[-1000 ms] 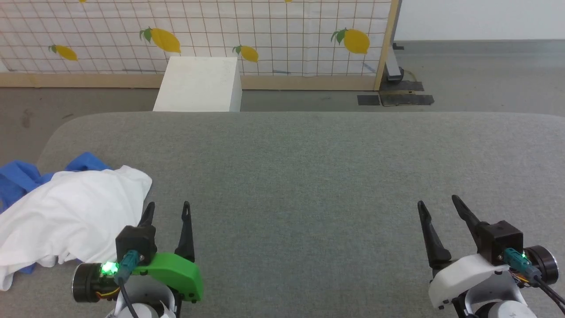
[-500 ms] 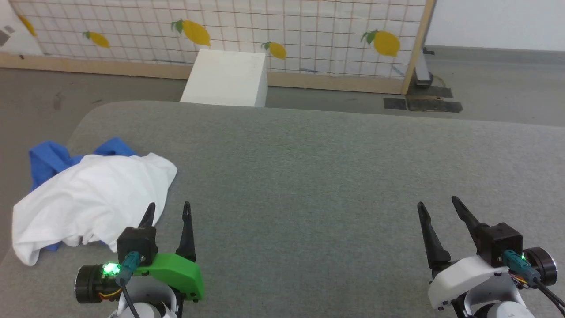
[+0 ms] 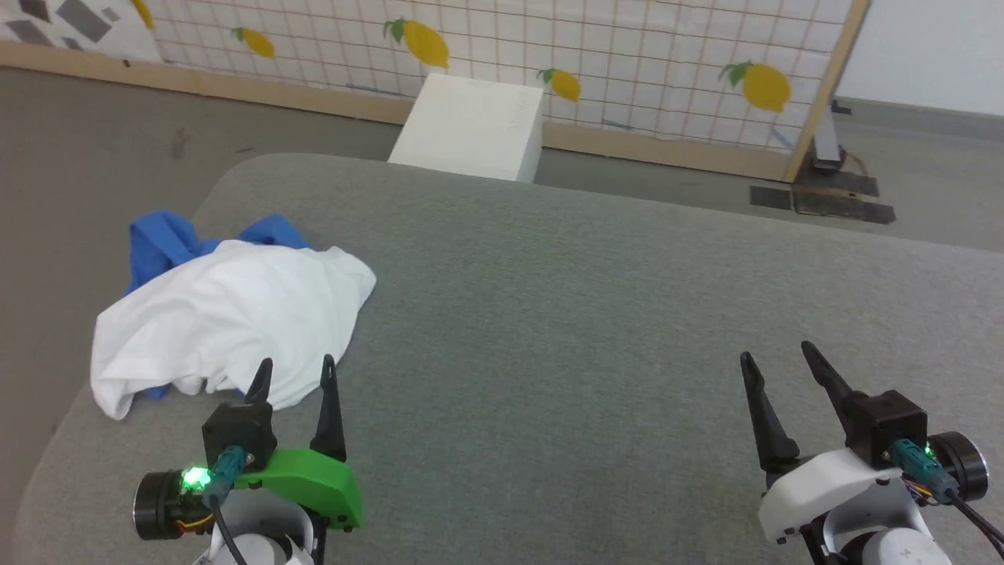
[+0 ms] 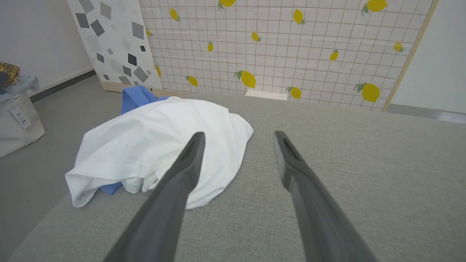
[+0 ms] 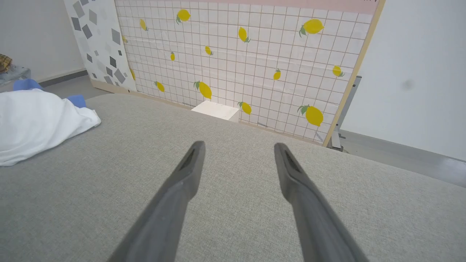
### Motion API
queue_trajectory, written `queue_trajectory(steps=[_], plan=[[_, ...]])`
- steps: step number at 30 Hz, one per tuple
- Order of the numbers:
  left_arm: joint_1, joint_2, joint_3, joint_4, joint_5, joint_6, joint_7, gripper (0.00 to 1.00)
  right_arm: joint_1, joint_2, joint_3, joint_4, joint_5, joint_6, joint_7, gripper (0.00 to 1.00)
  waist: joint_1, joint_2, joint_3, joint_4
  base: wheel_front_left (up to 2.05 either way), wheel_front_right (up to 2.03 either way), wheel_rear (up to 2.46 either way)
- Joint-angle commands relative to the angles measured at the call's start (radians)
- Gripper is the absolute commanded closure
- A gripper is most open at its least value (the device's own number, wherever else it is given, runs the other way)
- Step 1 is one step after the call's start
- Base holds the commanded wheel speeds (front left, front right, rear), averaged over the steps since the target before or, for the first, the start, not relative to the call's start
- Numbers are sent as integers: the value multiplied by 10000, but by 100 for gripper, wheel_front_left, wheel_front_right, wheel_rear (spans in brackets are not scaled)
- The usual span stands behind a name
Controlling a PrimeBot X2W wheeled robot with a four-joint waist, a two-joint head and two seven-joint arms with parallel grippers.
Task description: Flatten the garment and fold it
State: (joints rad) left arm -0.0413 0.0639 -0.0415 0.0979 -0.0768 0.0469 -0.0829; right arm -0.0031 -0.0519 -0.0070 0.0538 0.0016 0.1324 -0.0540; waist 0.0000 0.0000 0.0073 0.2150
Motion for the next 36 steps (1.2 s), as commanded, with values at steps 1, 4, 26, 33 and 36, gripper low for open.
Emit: queue_trajectory(steps=[1,4,26,33,36], plan=[[-188,76,-13,89,-66,103,-112,0,-225,5,5,53,-41,-6,-108,0,0,0,20,256,0,0,0],[-214,90,-31,151,-118,153,-172,0,-262,5,13,91,-49,-7,-147,0,0,0,25,438,0,0,0],[-412,205,-222,674,-552,578,-684,0,-429,9,26,363,-65,-10,-377,0,0,0,75,1834,0,0,0],[-443,299,-352,895,-699,703,-863,0,-448,10,38,540,5,-11,-528,0,0,0,-13,2357,0,0,0],[-457,343,-394,976,-757,750,-916,0,-475,11,48,618,16,-11,-582,0,0,0,-51,2537,-2,-2,-2]])
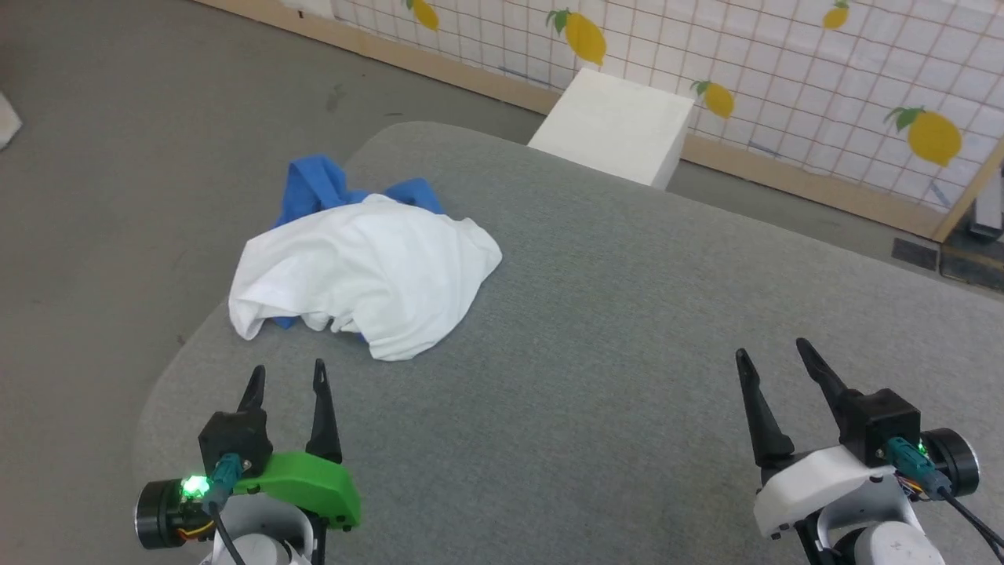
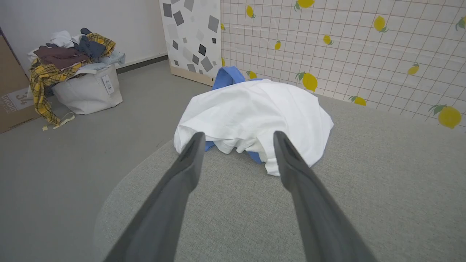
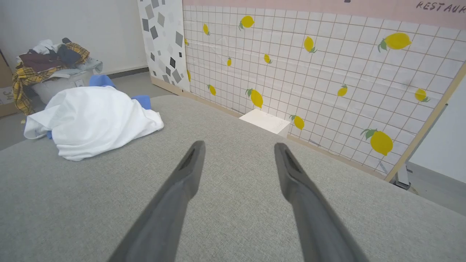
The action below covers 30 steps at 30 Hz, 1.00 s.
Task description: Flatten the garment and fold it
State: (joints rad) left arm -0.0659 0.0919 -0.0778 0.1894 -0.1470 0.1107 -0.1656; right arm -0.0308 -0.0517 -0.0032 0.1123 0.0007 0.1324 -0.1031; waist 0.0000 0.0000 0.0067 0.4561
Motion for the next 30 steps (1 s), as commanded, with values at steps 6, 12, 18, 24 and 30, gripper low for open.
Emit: queue_trajectory(steps=[6,12,18,24,30], plan=[[-213,153,-113,180,-168,215,-171,0,-228,10,53,156,66,-12,-215,0,0,0,-113,464,-1,-1,-1],[-198,250,-210,262,-278,313,-243,0,-216,10,120,275,118,-13,-324,0,0,0,-183,788,0,0,0],[-209,320,-307,334,-399,417,-312,0,-196,11,98,324,112,-14,-388,0,0,0,-198,1105,-1,-1,-1],[-279,358,-402,432,-543,553,-420,0,-287,12,48,334,62,-15,-427,0,0,0,-104,1458,-2,-2,-2],[-363,386,-458,542,-694,705,-557,0,-356,13,31,387,44,-15,-490,0,0,0,1,1779,-2,-2,-2]])
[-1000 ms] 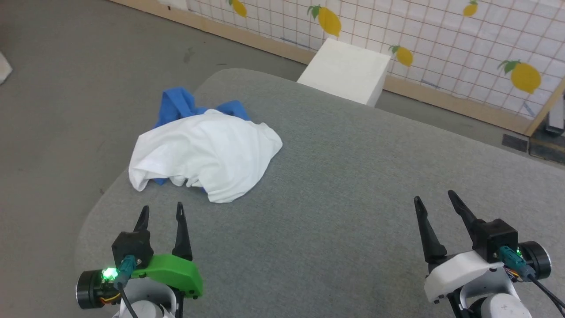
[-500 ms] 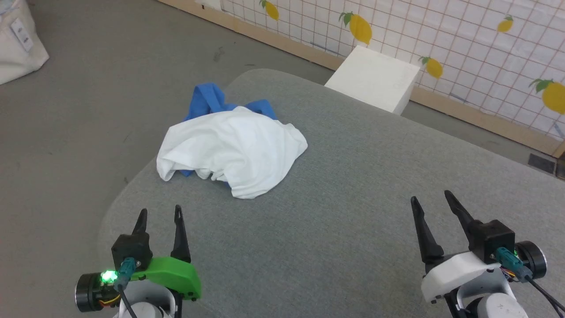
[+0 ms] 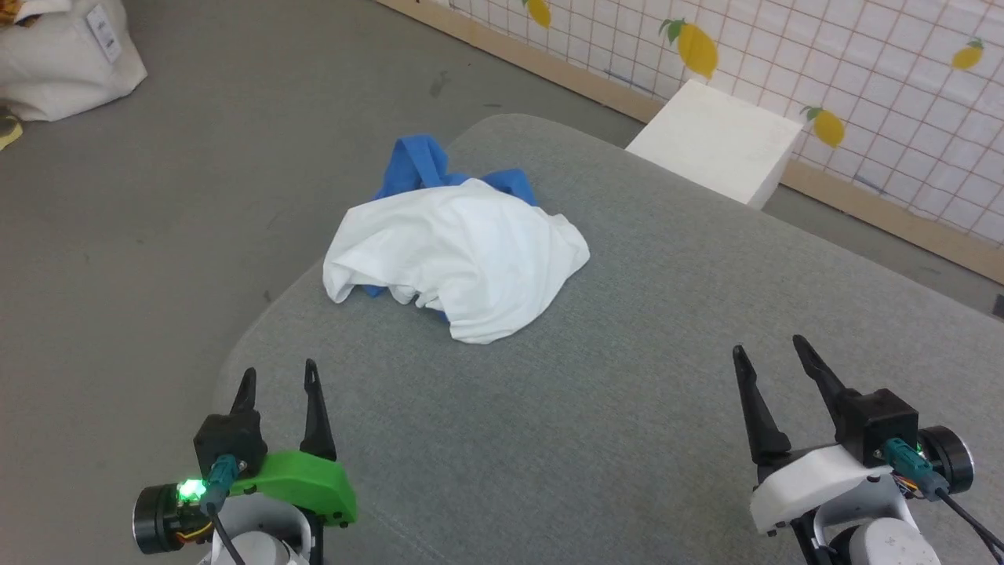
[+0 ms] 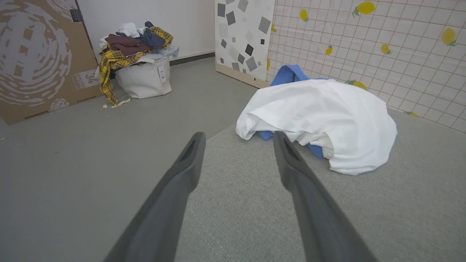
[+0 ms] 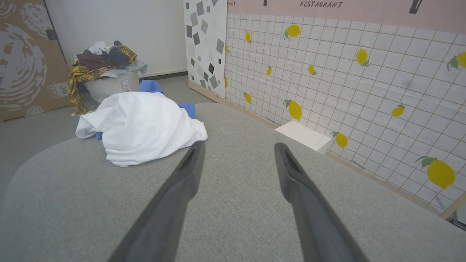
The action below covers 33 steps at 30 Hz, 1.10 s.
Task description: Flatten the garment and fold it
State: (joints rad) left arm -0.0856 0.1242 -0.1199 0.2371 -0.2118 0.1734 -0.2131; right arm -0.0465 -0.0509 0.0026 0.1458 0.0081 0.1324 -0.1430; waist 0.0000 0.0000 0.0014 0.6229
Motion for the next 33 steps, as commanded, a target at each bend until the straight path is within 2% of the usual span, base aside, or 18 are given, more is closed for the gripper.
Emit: queue_trajectory(steps=[1,8,12,22,28,33], plan=[[-186,64,-42,87,-84,103,-109,0,-208,6,-33,69,-31,-16,-97,0,0,0,67,173,-3,-3,-3],[-430,85,-129,216,-298,186,-276,0,-353,7,-71,81,-79,-17,-88,0,0,0,246,494,-2,-2,-2],[-1219,198,-495,362,-350,-233,-221,0,-553,7,-129,-45,-197,-17,6,0,0,0,640,607,-1,-1,-1],[-5393,477,-357,2043,-1266,-1636,990,0,-1967,-116,548,-889,-1016,-17,747,0,0,0,3476,-972,0,0,0],[-7805,952,70,3561,-2108,-2346,2312,0,-2764,-515,810,-1249,-1089,-17,925,0,0,0,5247,-2119,0,0,0],[-8795,1547,361,4617,-2897,-2723,3869,0,-3160,-554,836,-1465,-1057,-17,812,0,0,0,6155,-2917,0,0,0]])
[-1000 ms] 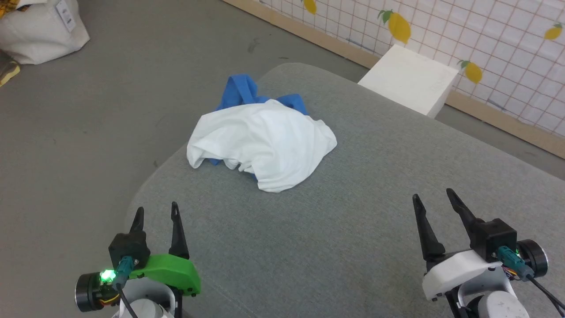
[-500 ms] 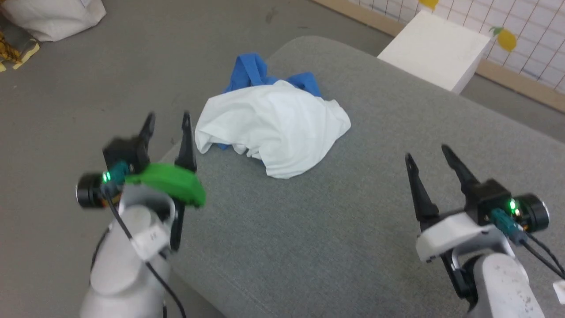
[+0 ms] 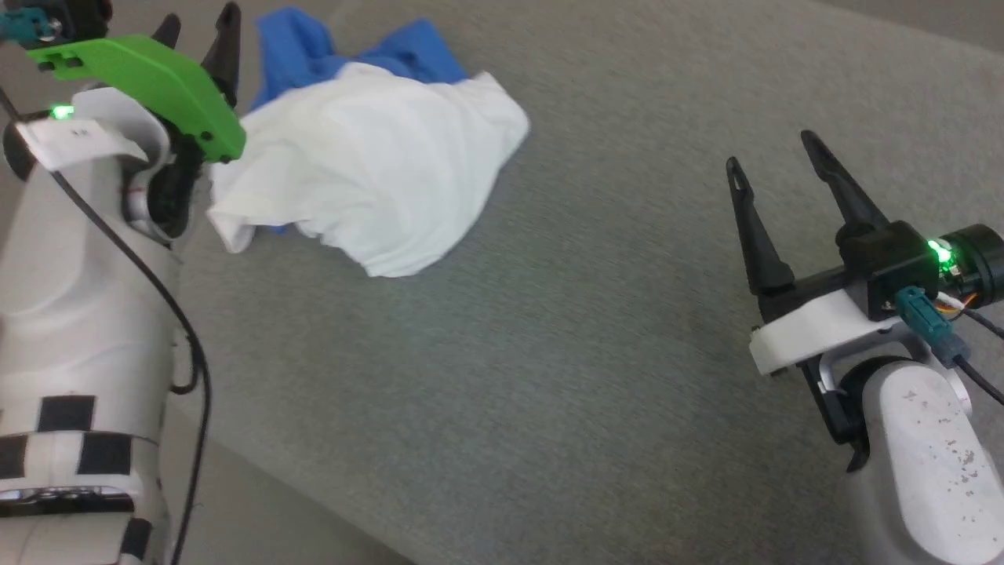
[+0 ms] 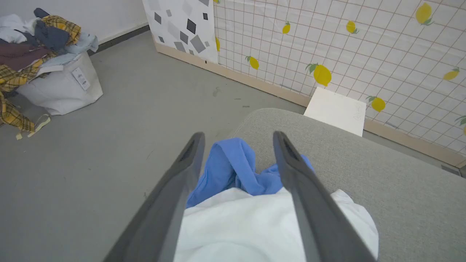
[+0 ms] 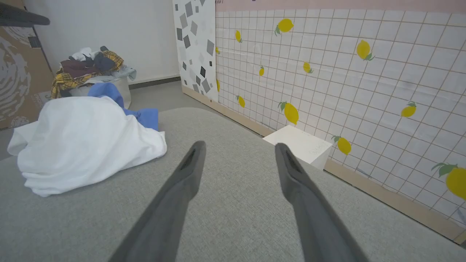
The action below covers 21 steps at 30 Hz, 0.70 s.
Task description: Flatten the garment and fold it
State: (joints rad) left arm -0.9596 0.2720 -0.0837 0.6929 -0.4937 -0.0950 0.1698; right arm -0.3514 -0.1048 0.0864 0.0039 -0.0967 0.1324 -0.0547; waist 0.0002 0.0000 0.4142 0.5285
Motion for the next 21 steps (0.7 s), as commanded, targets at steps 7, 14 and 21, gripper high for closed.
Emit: queue_trajectory(steps=[7,14,21], plan=[[166,495,415,1148,-1461,3,3125,0,-108,114,-228,-16,31,-17,-399,0,-2,0,2364,-2559,0,0,0],[1242,718,653,1582,-2018,1196,5775,12,124,308,-447,487,168,-17,-821,0,-2,0,1508,-2707,0,0,0],[2045,1708,394,-219,-1230,1190,4999,100,678,488,-684,1190,415,-17,-1239,0,-2,0,-396,-2690,0,0,0]])
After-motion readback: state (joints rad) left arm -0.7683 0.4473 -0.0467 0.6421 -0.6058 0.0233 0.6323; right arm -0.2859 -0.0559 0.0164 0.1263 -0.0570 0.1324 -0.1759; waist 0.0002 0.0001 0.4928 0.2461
